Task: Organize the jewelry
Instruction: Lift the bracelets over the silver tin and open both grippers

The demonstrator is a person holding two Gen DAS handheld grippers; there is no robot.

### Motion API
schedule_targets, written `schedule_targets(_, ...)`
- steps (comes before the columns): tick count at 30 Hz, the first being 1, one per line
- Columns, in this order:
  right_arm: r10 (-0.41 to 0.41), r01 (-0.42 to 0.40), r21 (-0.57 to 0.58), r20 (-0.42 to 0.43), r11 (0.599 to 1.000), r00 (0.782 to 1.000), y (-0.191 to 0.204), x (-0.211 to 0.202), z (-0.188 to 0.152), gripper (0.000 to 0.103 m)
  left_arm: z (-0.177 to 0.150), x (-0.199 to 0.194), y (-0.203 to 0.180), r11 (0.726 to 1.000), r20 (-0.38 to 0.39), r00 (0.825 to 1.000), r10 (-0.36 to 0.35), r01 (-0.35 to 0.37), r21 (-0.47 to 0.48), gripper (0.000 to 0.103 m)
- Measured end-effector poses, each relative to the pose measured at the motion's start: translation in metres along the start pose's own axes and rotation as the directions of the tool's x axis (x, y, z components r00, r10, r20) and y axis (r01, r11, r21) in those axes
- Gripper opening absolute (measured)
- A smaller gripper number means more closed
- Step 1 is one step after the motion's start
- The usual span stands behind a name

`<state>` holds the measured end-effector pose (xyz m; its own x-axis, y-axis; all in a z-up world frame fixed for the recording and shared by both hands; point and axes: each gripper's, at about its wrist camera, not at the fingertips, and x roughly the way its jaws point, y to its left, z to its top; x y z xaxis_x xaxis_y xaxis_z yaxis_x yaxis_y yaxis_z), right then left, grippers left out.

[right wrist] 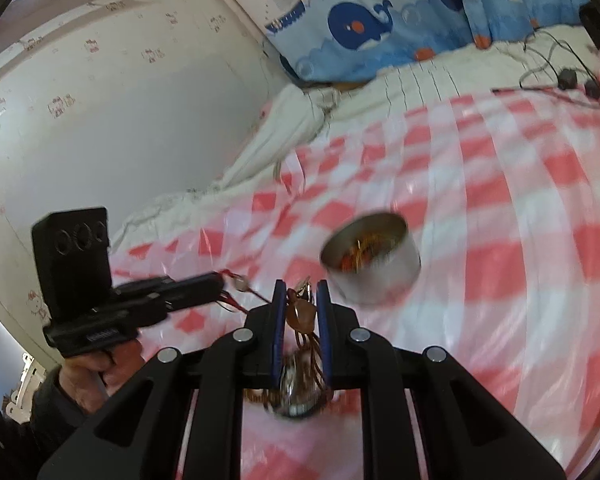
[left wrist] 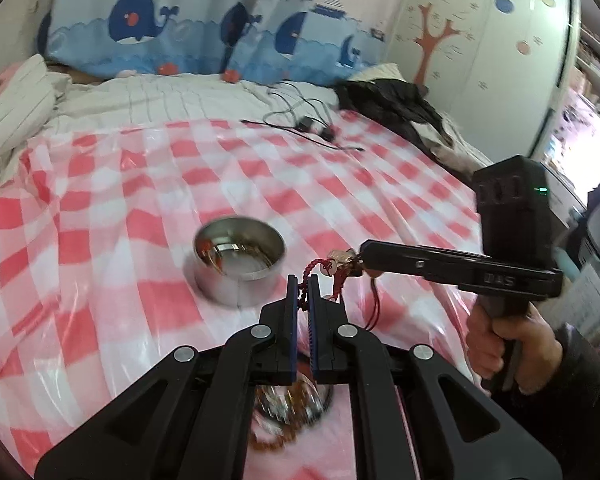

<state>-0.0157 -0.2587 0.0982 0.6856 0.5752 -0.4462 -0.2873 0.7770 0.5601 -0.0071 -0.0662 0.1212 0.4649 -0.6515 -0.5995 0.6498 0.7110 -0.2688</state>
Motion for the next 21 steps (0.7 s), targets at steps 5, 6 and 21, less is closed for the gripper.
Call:
schedule_targets(5,-0.011,0.011,-0.027,0.008,1.000,1.000,-0.006,0.018,0.034,0.016,0.031,0.033,0.016,0.999,0.003,0.999,0.036,-0.036,-0.024,0.004)
schedule_targets(6,-0.011,0.011,-0.027,0.009,1.000,1.000,-0.008,0.021,0.039,0.016,0.035,0.040,0.020,0.999,-0.002,0.999,0.041,-0.041,-0.028,0.004)
schedule_targets(21,-0.194,0.188,-0.051,-0.158,0.981,0.968,-0.043,0.096,0.041,0.036,0.018,0.078,0.051,0.973,-0.152,0.962,0.227,-0.231,-0.005,0.049)
